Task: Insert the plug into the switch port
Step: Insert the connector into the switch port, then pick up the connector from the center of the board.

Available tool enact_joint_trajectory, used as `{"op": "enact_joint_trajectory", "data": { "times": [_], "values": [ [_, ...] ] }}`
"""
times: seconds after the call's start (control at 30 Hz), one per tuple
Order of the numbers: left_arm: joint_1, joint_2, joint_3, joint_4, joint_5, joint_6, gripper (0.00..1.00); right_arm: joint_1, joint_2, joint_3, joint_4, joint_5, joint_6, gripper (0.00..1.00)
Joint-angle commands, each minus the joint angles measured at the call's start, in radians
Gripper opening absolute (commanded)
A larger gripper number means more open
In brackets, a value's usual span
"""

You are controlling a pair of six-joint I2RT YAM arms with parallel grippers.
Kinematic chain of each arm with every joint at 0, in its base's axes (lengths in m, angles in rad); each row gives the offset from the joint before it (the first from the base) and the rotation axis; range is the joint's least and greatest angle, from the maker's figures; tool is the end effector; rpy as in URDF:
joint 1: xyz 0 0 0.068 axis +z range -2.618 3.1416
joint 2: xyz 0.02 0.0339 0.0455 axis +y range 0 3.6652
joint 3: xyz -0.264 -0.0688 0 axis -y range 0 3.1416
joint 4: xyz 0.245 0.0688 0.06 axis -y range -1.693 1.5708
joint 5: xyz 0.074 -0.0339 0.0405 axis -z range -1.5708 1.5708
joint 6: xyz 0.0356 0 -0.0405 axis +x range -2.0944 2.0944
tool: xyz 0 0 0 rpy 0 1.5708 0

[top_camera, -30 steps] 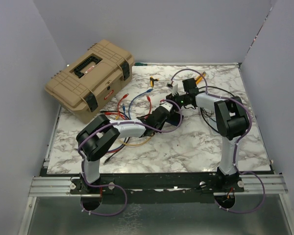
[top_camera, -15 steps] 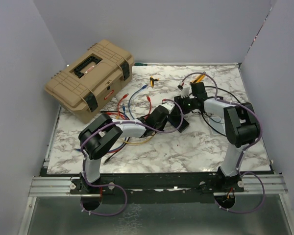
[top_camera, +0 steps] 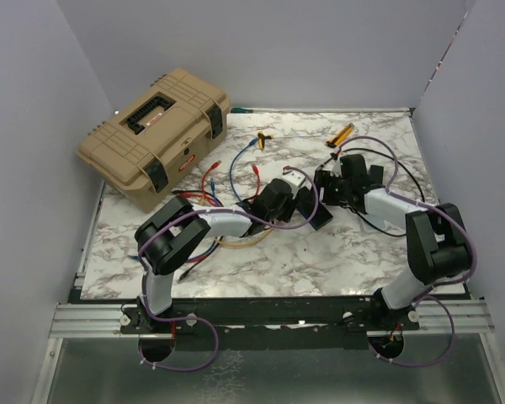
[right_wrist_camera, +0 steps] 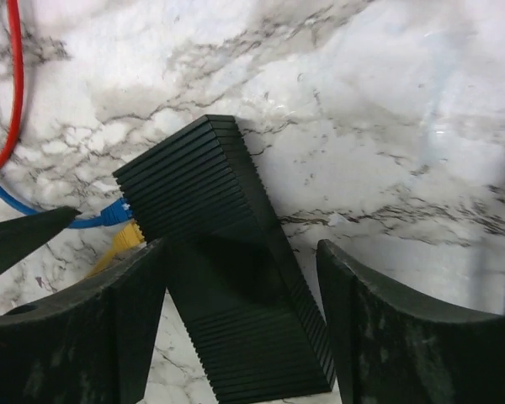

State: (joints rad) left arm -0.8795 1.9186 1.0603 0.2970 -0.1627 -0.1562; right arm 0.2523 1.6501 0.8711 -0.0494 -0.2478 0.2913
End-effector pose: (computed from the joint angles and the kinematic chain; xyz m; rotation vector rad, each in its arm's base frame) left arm 0.2645 -0.3106 0.1574 0.6711 2.0482 -0.4363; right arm 0.3181 0.0910 0.1673 -0.0706 2.4374 0.5467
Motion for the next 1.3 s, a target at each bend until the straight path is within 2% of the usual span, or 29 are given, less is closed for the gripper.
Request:
{"op": "enact_joint_trajectory", "data": {
  "times": [0.0,0.13,0.27,0.5,0.67,0.8,0.93,1.13,1.27],
  "values": [
    [-0.002,-0.100,0.042,-0.059,-0.100,-0.024,0.51,0.001,-0.134,-0.072,0.119,0.164,0.079,0.76],
    [0.012,-0.169,0.043,-0.193,-0.188,-0.088,0.59,0.002,-0.206,-0.140,0.195,0.192,0.107,0.90],
    [0.049,-0.261,-0.003,-0.292,-0.243,-0.191,0.69,0.002,-0.233,-0.178,0.241,0.228,0.134,0.96],
    [0.130,-0.431,-0.097,-0.514,-0.315,-0.291,0.77,0.002,-0.222,-0.176,0.256,0.206,0.153,0.99],
    [0.207,-0.511,-0.173,-0.565,-0.301,-0.320,0.77,0.001,-0.210,-0.172,0.259,0.204,0.151,0.99],
    [0.280,-0.489,-0.191,-0.528,-0.273,-0.336,0.73,0.002,-0.207,-0.173,0.261,0.211,0.149,0.99],
    [0.304,-0.456,-0.241,-0.387,-0.342,-0.361,0.68,0.002,-0.206,-0.175,0.271,0.208,0.135,0.99],
    [0.359,-0.365,-0.263,-0.185,-0.370,-0.377,0.41,0.002,-0.213,-0.182,0.280,0.196,0.130,0.99],
    [0.382,-0.289,-0.252,-0.124,-0.367,-0.379,0.38,0.002,-0.214,-0.185,0.286,0.192,0.127,0.99]
  ]
}}
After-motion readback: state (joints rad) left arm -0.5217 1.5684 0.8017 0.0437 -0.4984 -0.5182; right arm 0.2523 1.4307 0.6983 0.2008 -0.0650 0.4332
